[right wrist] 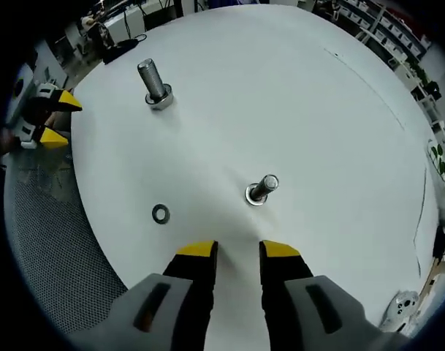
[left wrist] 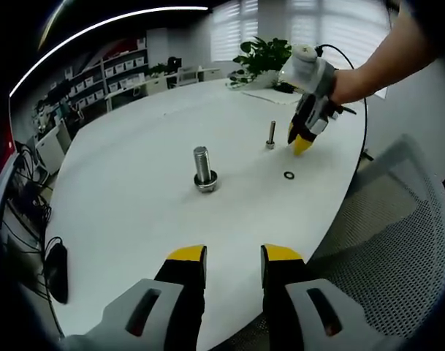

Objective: Place the washer onto the threaded stud by aligning its center hole with the stud, sliding it down to the base, and recovering from edge contact or off-axis alignment until the washer reaches the visible bottom stop.

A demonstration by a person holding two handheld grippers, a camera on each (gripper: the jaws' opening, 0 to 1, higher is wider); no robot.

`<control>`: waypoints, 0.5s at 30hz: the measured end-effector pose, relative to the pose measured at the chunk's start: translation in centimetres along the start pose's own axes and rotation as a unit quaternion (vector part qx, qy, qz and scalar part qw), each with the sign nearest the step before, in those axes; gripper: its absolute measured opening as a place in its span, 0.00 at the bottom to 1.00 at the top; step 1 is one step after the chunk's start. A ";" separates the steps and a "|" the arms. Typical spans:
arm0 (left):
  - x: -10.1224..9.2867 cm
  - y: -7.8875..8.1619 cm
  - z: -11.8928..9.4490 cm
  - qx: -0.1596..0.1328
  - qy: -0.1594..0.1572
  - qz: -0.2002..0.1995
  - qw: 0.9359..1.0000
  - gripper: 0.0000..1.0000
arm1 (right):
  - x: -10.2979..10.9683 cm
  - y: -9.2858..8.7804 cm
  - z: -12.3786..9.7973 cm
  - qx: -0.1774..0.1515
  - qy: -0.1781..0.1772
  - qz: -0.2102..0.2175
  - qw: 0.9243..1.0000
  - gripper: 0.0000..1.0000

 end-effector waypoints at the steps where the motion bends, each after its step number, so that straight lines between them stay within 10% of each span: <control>1: 0.0 -0.1 0.0 0.002 0.000 0.000 1.000 0.28 | 0.2 0.1 0.0 -0.002 0.001 0.000 1.000 0.26; 15: -0.1 0.1 -0.1 -0.002 0.000 0.001 1.000 0.28 | 3.9 1.0 -0.1 -0.026 0.018 -0.005 0.999 0.28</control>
Point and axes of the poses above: the point that each gripper's makers call its tool centre point, and the gripper's own axes: z roughly forward along the fingers, x roughly to its left, y roughly out of its top, the point moved 5 cm from there along -z, roughly backward along the fingers, and after that the axes turned 11 degrees about -z, right-handed, at the moved point
